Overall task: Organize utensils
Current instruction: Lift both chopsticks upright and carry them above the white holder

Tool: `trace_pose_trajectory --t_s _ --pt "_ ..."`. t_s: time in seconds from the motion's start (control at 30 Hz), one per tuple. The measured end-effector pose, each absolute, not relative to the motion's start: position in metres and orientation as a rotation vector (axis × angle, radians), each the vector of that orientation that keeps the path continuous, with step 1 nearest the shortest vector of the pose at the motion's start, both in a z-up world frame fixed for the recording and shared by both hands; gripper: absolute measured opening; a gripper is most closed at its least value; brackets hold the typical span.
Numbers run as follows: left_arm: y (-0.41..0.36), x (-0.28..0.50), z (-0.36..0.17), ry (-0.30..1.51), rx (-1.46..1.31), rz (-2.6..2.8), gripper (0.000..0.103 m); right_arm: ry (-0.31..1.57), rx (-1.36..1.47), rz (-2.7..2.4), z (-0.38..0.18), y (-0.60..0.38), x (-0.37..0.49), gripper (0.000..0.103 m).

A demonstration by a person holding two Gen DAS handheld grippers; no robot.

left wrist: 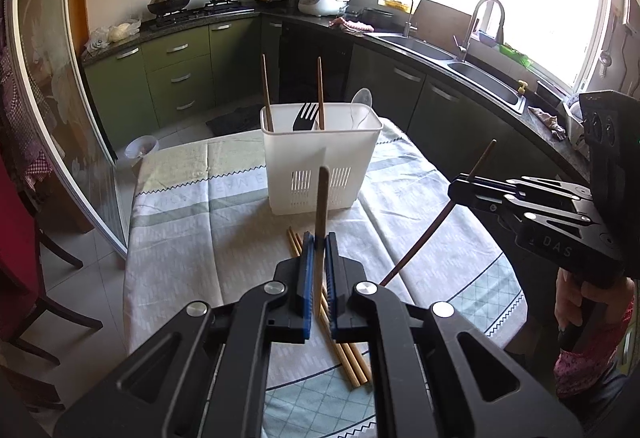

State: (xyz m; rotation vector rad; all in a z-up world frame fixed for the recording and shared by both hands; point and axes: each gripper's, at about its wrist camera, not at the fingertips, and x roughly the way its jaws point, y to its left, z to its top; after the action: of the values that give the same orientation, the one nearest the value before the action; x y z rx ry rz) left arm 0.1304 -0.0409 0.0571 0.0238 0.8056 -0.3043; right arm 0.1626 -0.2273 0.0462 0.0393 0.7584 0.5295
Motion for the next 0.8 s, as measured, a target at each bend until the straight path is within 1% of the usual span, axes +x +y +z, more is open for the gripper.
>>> trace_pose_trajectory --t_s 0.17,0.5,0.67,0.8 --pt "-0.047 0.139 0.081 0.76 0.026 -0.318 0.006 0.699 0.044 0.526 0.078 -0.229 0.171 0.007" --pt "-0.05 0.174 0.156 0.629 -0.008 -0.313 0.006 0.534 0.176 0.484 0.151 -0.248 0.214 0.007" --pt "-0.05 0.19 0.189 0.524 -0.034 -0.287 0.006 0.454 0.229 0.448 0.164 -0.253 0.239 0.007" --pt "-0.049 0.209 0.197 0.469 -0.058 -0.269 0.006 0.403 0.224 0.396 0.164 -0.25 0.258 0.007"
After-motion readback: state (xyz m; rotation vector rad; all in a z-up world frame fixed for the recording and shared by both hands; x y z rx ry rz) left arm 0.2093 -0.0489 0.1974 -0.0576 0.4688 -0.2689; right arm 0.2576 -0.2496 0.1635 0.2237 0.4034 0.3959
